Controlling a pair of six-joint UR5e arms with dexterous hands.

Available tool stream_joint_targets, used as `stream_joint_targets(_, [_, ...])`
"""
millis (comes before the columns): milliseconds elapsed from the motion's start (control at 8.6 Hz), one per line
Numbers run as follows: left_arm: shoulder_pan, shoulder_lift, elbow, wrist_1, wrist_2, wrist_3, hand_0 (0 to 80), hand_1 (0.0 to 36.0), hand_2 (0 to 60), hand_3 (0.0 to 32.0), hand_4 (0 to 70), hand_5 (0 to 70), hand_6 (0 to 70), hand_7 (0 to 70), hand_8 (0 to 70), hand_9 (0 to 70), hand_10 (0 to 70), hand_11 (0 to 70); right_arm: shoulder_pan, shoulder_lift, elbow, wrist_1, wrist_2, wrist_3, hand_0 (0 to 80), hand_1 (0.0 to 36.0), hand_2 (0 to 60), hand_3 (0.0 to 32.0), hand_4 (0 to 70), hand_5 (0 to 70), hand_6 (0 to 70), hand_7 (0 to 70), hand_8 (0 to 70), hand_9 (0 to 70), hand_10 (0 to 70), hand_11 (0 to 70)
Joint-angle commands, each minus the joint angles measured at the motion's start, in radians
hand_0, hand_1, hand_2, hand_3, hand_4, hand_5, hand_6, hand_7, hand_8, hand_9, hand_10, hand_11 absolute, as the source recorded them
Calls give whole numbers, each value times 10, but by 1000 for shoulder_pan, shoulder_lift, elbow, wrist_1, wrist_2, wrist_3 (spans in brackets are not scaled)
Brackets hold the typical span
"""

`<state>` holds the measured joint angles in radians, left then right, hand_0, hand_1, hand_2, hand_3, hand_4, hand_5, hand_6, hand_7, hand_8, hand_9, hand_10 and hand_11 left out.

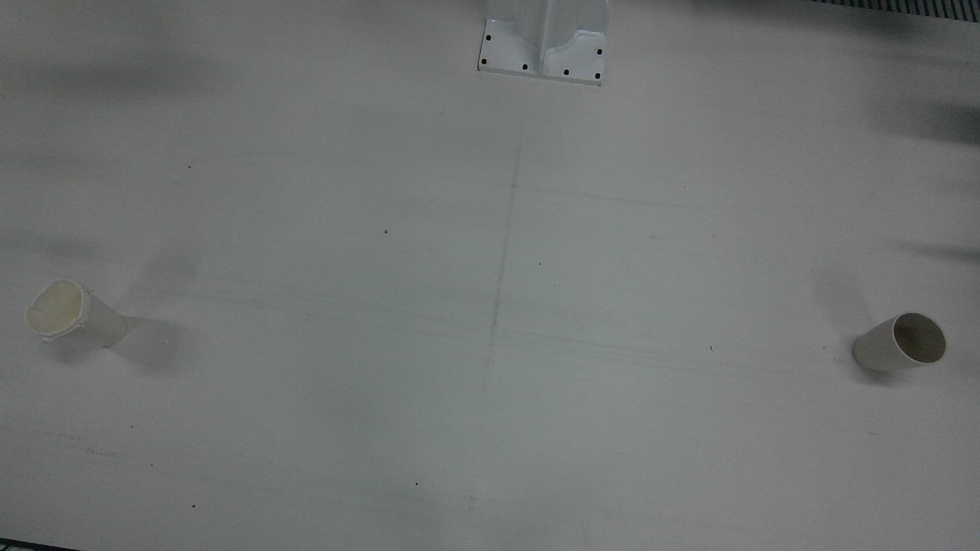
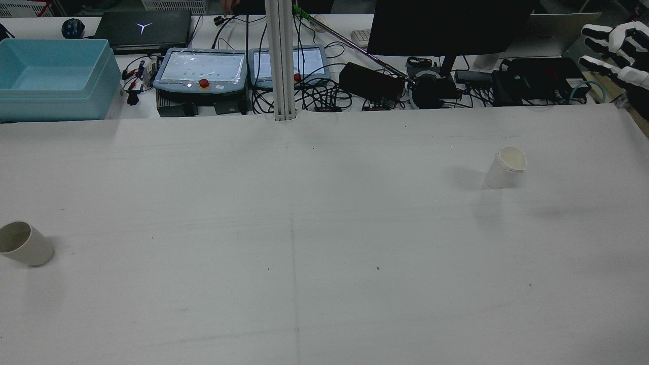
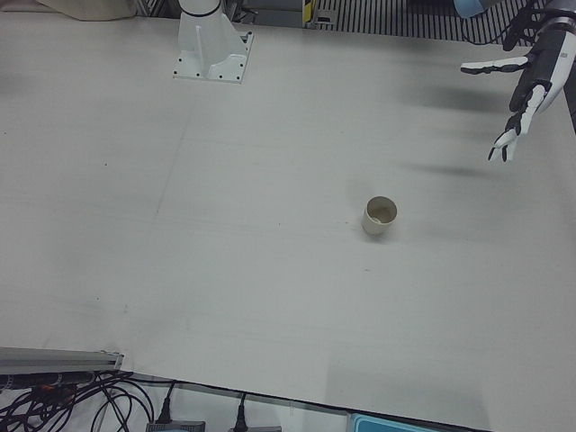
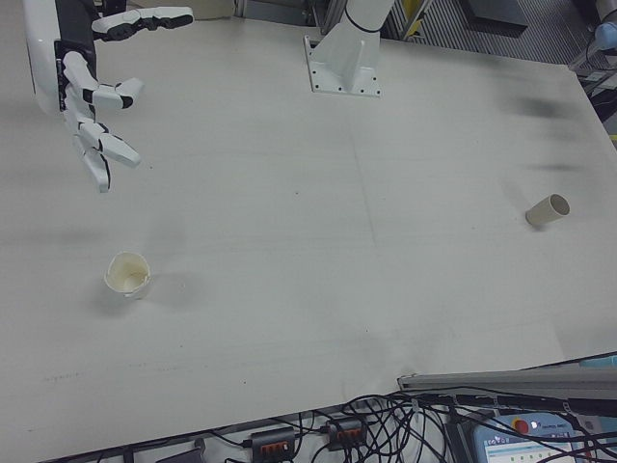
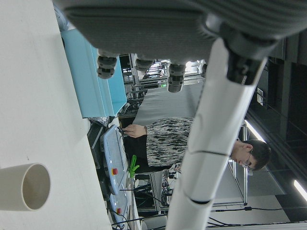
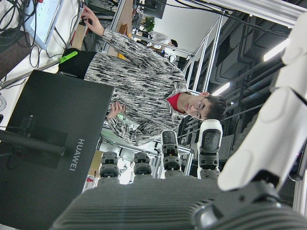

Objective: Pour water

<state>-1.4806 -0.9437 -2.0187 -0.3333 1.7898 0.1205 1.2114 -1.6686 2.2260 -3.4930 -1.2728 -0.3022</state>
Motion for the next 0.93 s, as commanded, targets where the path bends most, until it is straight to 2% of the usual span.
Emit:
stream_joint_targets(0, [3,-32,213,-223,-1,138,800,301,0,164,119,0,54,170,27,20,42,98,-22,-29,-58,29,23,-3,398,53,64,0,31,700,95,170,78,103,107,161])
stream_joint_targets(233, [9,-142,358,-269,10,221,800,272,0,132,138,19,62,169,27,19,41,93,-94,-19,-191,55,30,-5,412,67,91,0,42,676,108,207,88,122,121,182])
stream_joint_targets(349, [26,-195,414,-271,10,263,706,243,0,124,147,7,62,166,20,19,41,89,-130,-19,-269,139,47,-5,408,68,98,0,21,537,105,208,96,133,147,221])
stream_joint_targets(465, [51,-258,482,-274,10,296,596,197,11,116,158,0,55,150,6,16,35,76,-160,-19,-320,196,87,0,402,65,114,0,24,554,139,256,122,166,187,280])
stream_joint_targets(581, [104,-301,536,-280,8,330,521,136,28,102,173,0,46,136,0,13,27,57,-196,-19,-334,203,108,1,413,70,124,0,37,669,163,300,132,183,191,285])
stream_joint_targets(698, [159,-308,546,-285,2,359,465,64,26,108,175,0,33,119,0,9,18,37,-238,-17,-339,203,140,0,428,78,148,0,63,700,195,338,143,201,191,285])
stream_joint_targets(814, [190,-331,576,-288,-3,379,456,51,24,114,161,0,28,121,0,10,17,35,-272,-17,-341,204,162,1,429,79,157,0,62,700,212,368,158,225,200,298])
